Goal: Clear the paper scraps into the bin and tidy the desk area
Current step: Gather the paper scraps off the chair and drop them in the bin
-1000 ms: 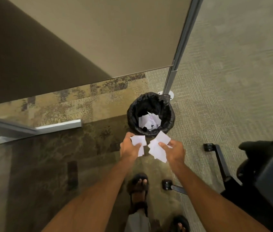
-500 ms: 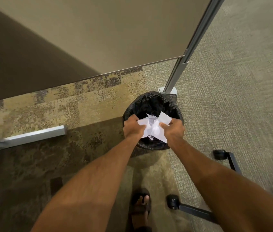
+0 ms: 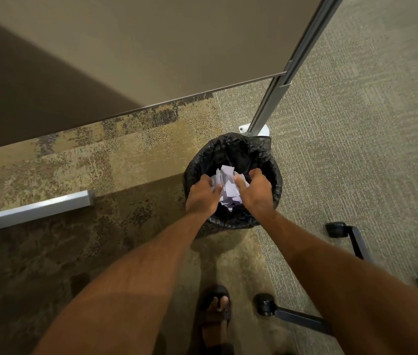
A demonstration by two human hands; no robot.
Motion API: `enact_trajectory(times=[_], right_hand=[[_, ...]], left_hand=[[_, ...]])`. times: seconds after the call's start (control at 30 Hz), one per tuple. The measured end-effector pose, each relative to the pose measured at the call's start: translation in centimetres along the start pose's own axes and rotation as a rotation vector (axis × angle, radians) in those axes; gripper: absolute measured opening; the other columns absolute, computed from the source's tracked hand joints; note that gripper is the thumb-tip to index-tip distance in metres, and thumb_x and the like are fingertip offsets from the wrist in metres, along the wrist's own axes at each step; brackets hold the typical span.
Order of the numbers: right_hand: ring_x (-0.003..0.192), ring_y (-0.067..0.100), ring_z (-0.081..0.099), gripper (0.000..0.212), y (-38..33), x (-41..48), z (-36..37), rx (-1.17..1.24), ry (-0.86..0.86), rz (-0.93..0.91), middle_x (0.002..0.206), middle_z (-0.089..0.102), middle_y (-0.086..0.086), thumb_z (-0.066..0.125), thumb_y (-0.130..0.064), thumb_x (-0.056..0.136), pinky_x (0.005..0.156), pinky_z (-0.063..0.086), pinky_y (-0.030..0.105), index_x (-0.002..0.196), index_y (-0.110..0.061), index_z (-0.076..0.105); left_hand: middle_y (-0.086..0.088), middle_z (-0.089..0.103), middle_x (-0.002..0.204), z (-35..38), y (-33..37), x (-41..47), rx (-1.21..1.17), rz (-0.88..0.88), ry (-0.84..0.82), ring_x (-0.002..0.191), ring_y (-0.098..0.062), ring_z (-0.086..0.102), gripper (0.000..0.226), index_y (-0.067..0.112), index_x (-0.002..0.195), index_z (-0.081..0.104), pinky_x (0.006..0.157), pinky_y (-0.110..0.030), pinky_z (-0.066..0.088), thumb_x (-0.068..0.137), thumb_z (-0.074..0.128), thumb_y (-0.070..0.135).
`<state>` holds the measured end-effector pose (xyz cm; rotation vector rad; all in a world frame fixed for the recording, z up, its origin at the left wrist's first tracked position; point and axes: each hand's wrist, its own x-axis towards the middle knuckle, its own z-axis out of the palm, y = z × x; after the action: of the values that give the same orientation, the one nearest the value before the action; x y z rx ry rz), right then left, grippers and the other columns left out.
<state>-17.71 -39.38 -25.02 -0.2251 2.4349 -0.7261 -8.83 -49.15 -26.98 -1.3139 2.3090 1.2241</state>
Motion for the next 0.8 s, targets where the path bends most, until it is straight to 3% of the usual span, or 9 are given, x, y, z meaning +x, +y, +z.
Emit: enact_trajectory(times=[0.1, 0.17, 0.23, 0.43, 0.8], right_hand=[[0.122, 0.032, 0.047, 0.053, 0.3, -2.6, -0.9, -0.18, -0.018, -0.184, 0.13, 0.051, 0.016, 0.051, -0.043, 0.094, 0.097, 0.043, 0.043, 0.13, -0.005, 0.043], [0.132, 0.03, 0.039, 0.056, 0.7, -4.3, -1.4, -0.288, 0.03, -0.28, 0.14, 0.045, 0.016, 0.044, -0.045, 0.096, 0.109, 0.034, 0.044, 0.135, -0.004, 0.039], [0.142, 0.029, 0.026, 0.061, 1.2, -6.0, -1.9, -0.357, 0.049, -0.283, 0.151, 0.033, 0.015, 0.037, -0.047, 0.098, 0.117, 0.021, 0.047, 0.142, -0.006, 0.031], [0.148, 0.027, 0.004, 0.068, 3.3, -11.1, -3.9, -0.45, -0.005, -0.295, 0.161, 0.01, 0.008, 0.028, -0.052, 0.098, 0.121, 0.006, 0.046, 0.151, -0.012, 0.013], [0.148, 0.032, 0.005, 0.069, 7.7, -20.2, -9.4, -0.585, 0.082, -0.343, 0.161, 0.007, 0.011, 0.022, -0.057, 0.096, 0.118, 0.002, 0.055, 0.152, -0.017, 0.014]], left_hand=[[-0.012, 0.055, 0.128, -0.6, 0.2, -2.2, 0.137, 0.13, -0.005, 0.118, -0.029, 0.052, 0.04, 0.009, 0.129, 0.047, 0.091, -0.038, 0.045, 0.097, 0.052, 0.031], [-0.014, 0.039, 0.148, -1.0, 0.5, -3.5, 0.27, 0.191, -0.004, 0.137, -0.03, 0.034, 0.048, 0.008, 0.139, 0.038, 0.112, -0.043, 0.032, 0.098, 0.05, 0.03], [-0.011, 0.021, 0.158, -1.2, 0.6, -5.0, 0.358, 0.214, 0.007, 0.147, -0.028, 0.017, 0.054, 0.01, 0.147, 0.028, 0.12, -0.044, 0.016, 0.1, 0.045, 0.032], [-0.005, 0.006, 0.162, -0.2, 1.1, -10.8, 0.462, 0.265, 0.035, 0.149, -0.027, 0.002, 0.064, 0.016, 0.151, 0.016, 0.12, -0.046, 0.002, 0.099, 0.033, 0.048], [-0.005, 0.003, 0.162, 1.3, 2.9, -21.6, 0.537, 0.259, 0.063, 0.149, -0.023, -0.001, 0.071, 0.016, 0.151, 0.019, 0.121, -0.046, 0.0, 0.095, 0.017, 0.059]])
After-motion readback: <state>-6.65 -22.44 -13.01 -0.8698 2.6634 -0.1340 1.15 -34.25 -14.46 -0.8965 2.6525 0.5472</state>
